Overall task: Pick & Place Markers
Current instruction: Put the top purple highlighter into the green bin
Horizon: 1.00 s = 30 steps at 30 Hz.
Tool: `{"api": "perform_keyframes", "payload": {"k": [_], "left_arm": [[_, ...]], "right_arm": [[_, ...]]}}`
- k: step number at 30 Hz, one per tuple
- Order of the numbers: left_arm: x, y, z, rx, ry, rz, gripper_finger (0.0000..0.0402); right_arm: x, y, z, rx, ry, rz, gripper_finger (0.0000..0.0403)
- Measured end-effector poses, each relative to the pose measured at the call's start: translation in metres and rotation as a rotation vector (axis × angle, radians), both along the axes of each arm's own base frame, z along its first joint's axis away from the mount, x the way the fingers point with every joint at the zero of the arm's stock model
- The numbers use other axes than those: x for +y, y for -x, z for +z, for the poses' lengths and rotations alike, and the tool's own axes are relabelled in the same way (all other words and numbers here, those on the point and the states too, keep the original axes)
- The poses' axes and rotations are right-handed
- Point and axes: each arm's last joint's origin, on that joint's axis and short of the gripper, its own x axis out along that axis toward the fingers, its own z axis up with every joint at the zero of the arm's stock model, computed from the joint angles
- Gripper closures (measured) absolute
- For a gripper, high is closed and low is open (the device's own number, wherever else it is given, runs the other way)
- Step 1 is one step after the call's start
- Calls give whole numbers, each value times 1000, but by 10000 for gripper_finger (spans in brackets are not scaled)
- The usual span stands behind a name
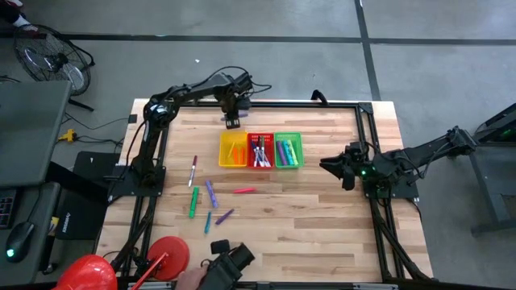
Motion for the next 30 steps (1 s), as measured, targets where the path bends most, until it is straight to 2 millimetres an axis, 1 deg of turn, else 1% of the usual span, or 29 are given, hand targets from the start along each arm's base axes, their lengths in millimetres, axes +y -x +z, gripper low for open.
{"api": "perform_keyframes", "payload": {"k": [6,8,11,14,16,19,23,24,26,28,30], "left_arm": [[2,-4,28,-15,-6,5,347],[3,-6,40,-48,1,11,347],[4,-11,61,-137,25,28,347],[4,-18,87,-251,32,32,347],[0,-24,106,-323,24,26,347],[-11,-35,135,-427,-7,-12,347],[-35,-51,168,-546,-46,-74,347],[-41,-56,173,-573,-53,-85,347],[-55,-70,177,-636,-62,-99,347],[-67,-79,179,-691,-2,-101,347],[-78,-86,186,-770,65,-130,347]], "right_arm": [[0,0,0,-4,1,-1,290],[-1,0,0,-5,7,-18,290],[-1,0,1,-1,37,-40,290],[-2,0,1,0,68,-73,290],[-3,1,1,2,92,-98,290],[-4,1,2,7,133,-135,290],[-6,1,6,-4,211,-196,289],[-7,1,8,-8,239,-215,287],[-11,0,12,-17,298,-248,281],[-16,-1,15,-26,346,-273,272],[-23,-2,18,-36,379,-288,261]]}}
